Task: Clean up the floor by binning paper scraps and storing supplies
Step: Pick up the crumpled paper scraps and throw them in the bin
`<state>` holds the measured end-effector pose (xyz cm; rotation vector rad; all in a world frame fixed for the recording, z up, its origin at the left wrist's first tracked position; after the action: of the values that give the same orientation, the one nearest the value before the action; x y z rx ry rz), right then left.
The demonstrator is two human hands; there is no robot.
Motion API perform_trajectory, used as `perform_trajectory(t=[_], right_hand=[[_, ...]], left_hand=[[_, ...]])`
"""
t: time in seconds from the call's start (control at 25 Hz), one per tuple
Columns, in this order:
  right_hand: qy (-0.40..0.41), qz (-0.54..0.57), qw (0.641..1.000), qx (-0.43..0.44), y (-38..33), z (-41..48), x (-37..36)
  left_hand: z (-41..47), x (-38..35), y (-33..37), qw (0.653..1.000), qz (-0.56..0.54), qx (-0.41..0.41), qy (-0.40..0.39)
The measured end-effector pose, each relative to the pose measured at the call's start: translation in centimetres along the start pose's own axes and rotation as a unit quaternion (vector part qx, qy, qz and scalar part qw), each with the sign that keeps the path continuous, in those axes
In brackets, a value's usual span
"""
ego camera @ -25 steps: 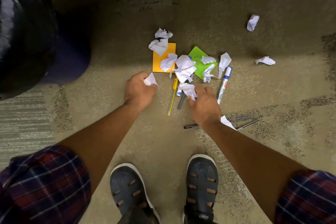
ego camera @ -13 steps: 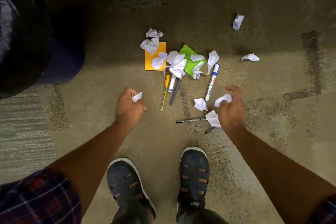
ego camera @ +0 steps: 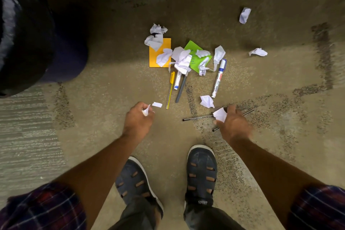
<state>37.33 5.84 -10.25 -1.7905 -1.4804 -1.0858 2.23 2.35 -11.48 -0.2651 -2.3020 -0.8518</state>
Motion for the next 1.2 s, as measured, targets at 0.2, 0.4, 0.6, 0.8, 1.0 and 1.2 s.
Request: perform_trajectory(t=[0.2, 0.4, 0.6, 0.8, 1.0, 1.2], right_hand=[[0.007, 0.015, 0.999, 0.047, -1.1, -1.0, -0.7], [0.041, 0.112, 0.993, -0.014, -1.0, -1.8, 2.3], [0.009, 0.262, 0.96, -0.095, -2.1, -3.5, 9.5], [-0.114, 0.522, 0.815, -0.224, -7.6, -7.4, 18.6], [-0.183, 0.626, 0.748, -0.127, -20.8, -11.9, 27.3], [-0.227, 0.663, 0.711, -0.064, -35.8, -15.6, 30.7]], left_hand=[[-1.7, 0.4, -0.6, 0.999, -0.036, 0.017, -0.019], [-4.0, 3.0, 0.1, 0.986, -0.12, 0.109, -0.023], [-7.9, 8.4, 4.4, 0.963, -0.187, 0.191, -0.012], [-12.1, 15.4, 10.3, 0.865, -0.385, 0.321, -0.019], [-11.9, 22.2, 13.3, 0.758, -0.553, 0.344, 0.011], [-6.8, 30.3, 12.3, 0.718, -0.61, 0.331, 0.059]])
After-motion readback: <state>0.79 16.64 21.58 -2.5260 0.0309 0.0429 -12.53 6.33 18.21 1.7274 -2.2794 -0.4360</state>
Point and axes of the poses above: each hand's wrist, its own z-axis towards the middle knuckle, its own x-axis out of the back of the hand, y = z × x, the point moved 7 cm from there along z, towards the middle knuckle, and after that the axes turned 11 degrees about y, right-handed, at the moved point
